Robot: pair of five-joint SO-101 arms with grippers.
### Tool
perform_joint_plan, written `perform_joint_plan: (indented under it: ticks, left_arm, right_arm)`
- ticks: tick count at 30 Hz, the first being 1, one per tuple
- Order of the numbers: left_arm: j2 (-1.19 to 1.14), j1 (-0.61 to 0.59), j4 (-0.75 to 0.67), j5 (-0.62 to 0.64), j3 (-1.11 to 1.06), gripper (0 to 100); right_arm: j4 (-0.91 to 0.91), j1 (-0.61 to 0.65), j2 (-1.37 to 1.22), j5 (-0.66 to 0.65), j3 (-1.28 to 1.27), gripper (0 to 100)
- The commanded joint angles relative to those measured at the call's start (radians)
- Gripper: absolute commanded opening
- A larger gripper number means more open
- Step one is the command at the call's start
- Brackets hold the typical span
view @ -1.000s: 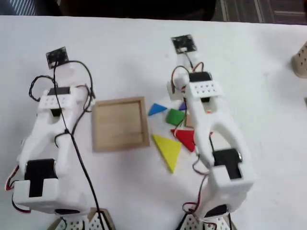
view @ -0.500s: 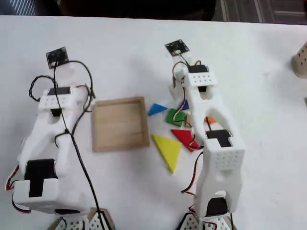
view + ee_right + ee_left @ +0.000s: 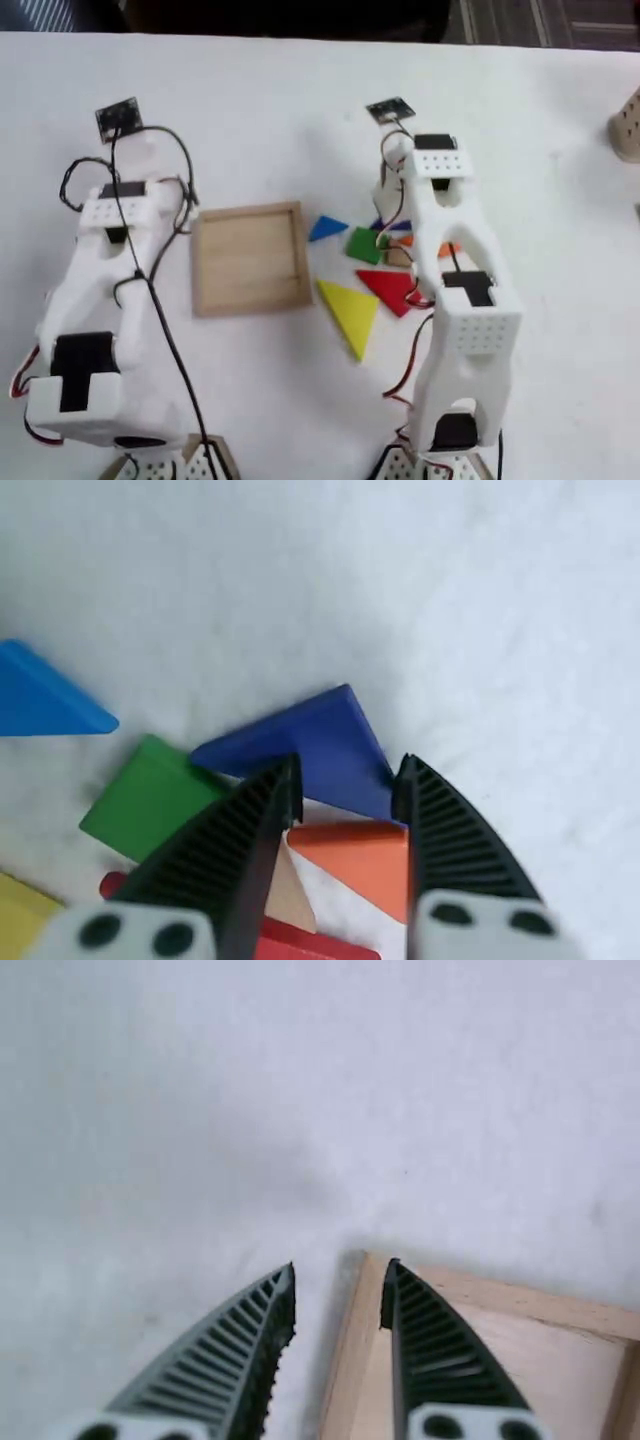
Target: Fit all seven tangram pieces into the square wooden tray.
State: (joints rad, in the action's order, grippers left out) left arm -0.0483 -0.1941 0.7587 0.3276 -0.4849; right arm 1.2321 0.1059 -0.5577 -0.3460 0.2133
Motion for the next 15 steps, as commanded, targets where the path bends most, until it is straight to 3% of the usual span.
perform_joint_plan:
  ticks: [1, 11, 15]
  left_arm:
    - [0.007, 0.028, -0.002, 0.005, 0.048, 16]
    - [0.007, 0.028, -0.002, 0.005, 0.048, 16]
    - [0.005, 0.028, -0.002, 0.005, 0.048, 16]
  right_arm:
    - [0.013, -0.007, 0.076, -0.040, -0.008, 15.6]
    - [-0.186, 0.002, 0.194, -0.221, -0.278, 16.2]
    - [-0.203, 0.030, 0.199, -0.252, -0.293, 23.8]
